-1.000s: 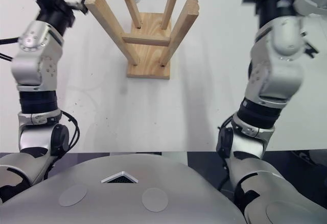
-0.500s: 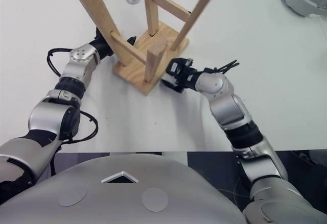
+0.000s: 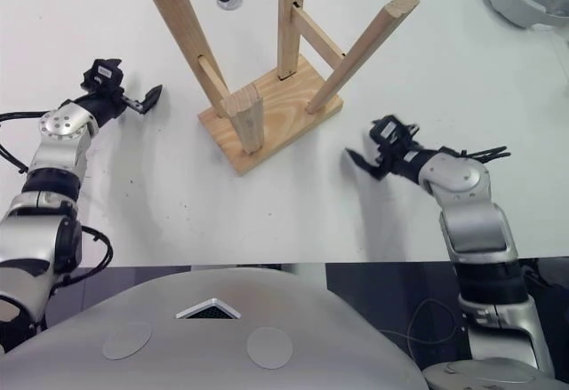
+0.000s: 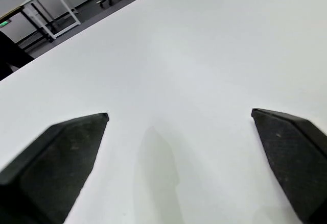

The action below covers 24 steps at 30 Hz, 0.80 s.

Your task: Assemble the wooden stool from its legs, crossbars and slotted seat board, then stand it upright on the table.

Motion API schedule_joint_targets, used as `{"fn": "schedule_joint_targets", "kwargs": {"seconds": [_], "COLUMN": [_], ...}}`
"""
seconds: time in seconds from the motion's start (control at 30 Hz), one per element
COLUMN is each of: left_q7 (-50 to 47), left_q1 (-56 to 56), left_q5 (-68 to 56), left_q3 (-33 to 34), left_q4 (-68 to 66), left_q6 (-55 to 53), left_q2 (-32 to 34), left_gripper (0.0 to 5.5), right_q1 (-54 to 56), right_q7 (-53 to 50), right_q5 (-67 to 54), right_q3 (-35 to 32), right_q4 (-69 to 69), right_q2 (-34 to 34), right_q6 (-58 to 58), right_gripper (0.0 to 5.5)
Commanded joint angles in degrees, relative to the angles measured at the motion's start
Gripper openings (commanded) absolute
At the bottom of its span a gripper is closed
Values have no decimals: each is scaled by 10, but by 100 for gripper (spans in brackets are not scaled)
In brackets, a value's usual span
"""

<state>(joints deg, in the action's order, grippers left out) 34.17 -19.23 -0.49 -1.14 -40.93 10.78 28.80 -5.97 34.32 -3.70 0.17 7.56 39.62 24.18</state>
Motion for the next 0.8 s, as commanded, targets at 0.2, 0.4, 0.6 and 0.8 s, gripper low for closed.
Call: {"fn": "schedule_joint_targets", "kwargs": {"seconds": [0.2, 0.4, 0.6, 0.8], "left_q7": [127, 93, -20, -61], "left_q1": [205, 205, 142, 110], "left_q5": [-2, -39, -22, -11], "left_q3": [-71, -75, -79, -66], "left_q4": [444, 492, 411, 341], "left_q6": [-306, -386, -373, -328], "left_q2": [103, 44, -66, -82], "left_gripper": [517, 517, 517, 517], "right_q1": [348, 373, 293, 173], "right_q7": [-158, -63, 58, 120], "right_q5": [99, 80, 48, -4], "right_q3": [22, 23, 20, 23], "right_q4": [-625, -750, -670, -445], "right_q2": [-96, -154, -120, -103], "right_q6": [-287, -418, -465, -397], "right_gripper": [394, 394, 394, 394]}}
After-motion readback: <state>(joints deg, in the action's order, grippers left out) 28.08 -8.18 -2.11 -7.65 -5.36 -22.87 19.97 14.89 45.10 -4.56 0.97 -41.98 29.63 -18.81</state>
